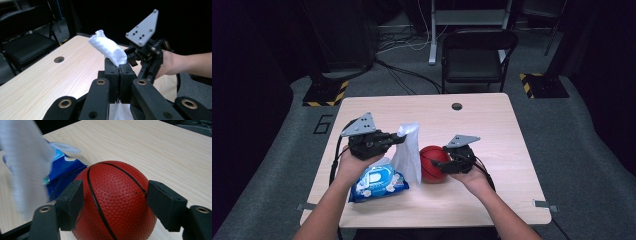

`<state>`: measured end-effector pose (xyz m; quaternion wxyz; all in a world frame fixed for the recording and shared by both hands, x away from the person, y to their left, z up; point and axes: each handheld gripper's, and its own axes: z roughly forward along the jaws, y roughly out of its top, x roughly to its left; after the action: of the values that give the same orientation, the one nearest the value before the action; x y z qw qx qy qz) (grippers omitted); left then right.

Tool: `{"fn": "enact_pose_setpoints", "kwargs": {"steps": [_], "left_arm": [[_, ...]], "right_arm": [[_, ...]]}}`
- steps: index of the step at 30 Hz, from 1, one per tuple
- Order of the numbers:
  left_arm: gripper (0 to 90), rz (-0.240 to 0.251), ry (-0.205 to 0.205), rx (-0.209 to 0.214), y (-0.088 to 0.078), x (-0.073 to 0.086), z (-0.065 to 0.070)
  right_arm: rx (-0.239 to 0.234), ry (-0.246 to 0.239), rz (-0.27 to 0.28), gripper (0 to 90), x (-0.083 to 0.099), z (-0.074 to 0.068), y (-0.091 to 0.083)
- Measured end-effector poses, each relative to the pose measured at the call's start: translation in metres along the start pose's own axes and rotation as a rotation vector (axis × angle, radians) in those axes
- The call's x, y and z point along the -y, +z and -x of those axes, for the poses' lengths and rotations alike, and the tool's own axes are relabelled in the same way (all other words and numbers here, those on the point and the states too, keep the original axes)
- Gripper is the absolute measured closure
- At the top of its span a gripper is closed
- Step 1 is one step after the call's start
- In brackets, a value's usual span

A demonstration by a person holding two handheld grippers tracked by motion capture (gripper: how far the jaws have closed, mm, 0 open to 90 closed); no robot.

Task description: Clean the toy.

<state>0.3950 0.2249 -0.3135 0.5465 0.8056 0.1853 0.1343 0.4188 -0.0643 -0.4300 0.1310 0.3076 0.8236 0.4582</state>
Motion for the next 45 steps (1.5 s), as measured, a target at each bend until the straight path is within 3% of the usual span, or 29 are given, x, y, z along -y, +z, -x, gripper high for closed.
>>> {"fn": "enact_pose_setpoints", "kwargs": {"steps": [4, 5, 6, 7, 8, 11, 17, 21, 25, 30, 33, 43, 45], "left_arm": [[87.0, -0.023, -0.019, 0.021, 0.024, 0.004, -0.006], [87.0, -0.032, -0.018, 0.025, 0.036, 0.007, -0.008], [87.0, -0.032, -0.018, 0.025, 0.036, 0.007, -0.008], [86.9, -0.041, -0.027, 0.026, 0.049, 0.012, -0.009], [86.9, -0.041, -0.027, 0.026, 0.049, 0.012, -0.009], [87.0, -0.075, -0.045, 0.022, 0.075, 0.021, -0.010], [85.5, -0.126, -0.060, 0.022, 0.096, 0.035, -0.010], [85.2, -0.146, -0.055, -0.003, 0.100, 0.042, -0.010], [82.2, -0.169, -0.060, 0.001, 0.102, 0.049, -0.011], [68.9, -0.200, -0.064, -0.027, 0.102, 0.055, -0.011], [62.9, -0.248, -0.102, -0.042, 0.105, 0.065, -0.014], [47.6, -0.276, -0.102, -0.073, 0.097, 0.075, -0.010], [43.9, -0.250, -0.110, -0.042, 0.091, 0.073, -0.007]], "right_arm": [[-0.001, -0.013, -0.005, 30.0, 0.000, -0.002, -0.001], [-0.001, -0.012, -0.007, 30.1, 0.001, -0.001, -0.002], [-0.001, -0.012, -0.007, 30.1, 0.001, -0.001, -0.002], [-0.003, -0.010, -0.003, 30.0, 0.002, 0.000, -0.002], [-0.003, -0.010, -0.003, 30.0, 0.002, 0.000, -0.002], [-0.004, -0.010, 0.000, 30.0, 0.005, -0.001, -0.004], [-0.002, -0.011, 0.002, 29.6, 0.007, -0.001, -0.006], [0.001, -0.017, 0.001, 28.7, 0.008, -0.003, -0.007], [0.004, -0.012, 0.003, 28.2, 0.009, -0.003, -0.007], [0.004, -0.009, 0.000, 27.7, 0.009, -0.004, -0.007], [0.006, -0.018, 0.001, 27.5, 0.009, -0.005, -0.006], [0.005, -0.013, 0.003, 27.1, 0.009, -0.004, -0.006], [0.005, -0.012, 0.001, 27.1, 0.009, -0.003, -0.006]]}}
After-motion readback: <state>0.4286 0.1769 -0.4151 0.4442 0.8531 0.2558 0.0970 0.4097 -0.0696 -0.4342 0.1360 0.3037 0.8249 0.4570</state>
